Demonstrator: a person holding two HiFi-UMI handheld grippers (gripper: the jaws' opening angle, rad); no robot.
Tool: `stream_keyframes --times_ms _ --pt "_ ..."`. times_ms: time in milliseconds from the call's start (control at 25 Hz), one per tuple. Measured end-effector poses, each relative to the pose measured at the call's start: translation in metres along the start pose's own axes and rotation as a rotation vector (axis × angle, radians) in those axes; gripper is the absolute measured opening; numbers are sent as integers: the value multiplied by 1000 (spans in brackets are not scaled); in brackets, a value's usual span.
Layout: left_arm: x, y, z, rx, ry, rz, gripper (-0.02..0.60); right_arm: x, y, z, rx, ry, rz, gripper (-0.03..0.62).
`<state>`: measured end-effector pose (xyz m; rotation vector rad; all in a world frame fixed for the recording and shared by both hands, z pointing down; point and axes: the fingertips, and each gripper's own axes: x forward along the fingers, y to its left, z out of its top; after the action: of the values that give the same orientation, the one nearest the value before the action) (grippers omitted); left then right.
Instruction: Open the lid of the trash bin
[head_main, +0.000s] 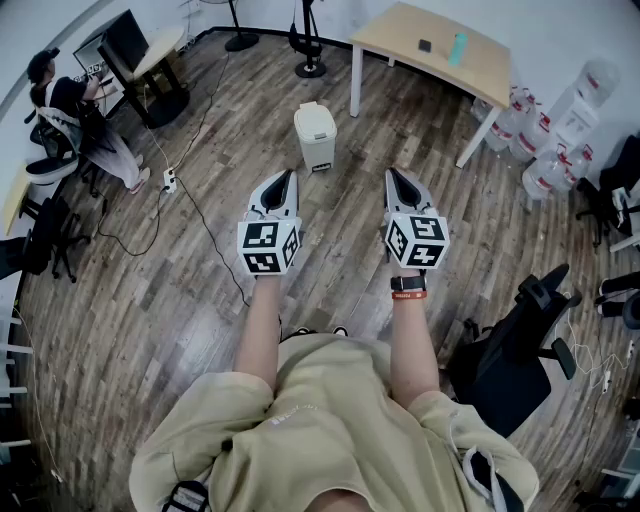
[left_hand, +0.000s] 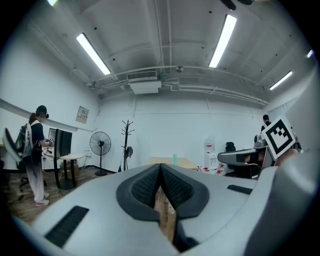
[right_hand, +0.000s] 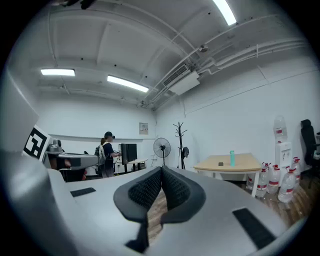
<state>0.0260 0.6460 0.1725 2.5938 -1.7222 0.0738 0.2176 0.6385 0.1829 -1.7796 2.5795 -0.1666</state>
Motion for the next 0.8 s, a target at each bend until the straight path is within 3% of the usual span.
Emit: stream_keyframes --times_ms 200,480,800 --pt "9 -19 -11 -16 -5 18 25 -2 -19 -12 22 12 13 15" --pt "29 -24 -16 -40 -12 -15 25 14 -41 -26 55 53 -13 15" --pt "116 22 -36 -61 20 -41 25 113 -58 -40 92 53 -1 15"
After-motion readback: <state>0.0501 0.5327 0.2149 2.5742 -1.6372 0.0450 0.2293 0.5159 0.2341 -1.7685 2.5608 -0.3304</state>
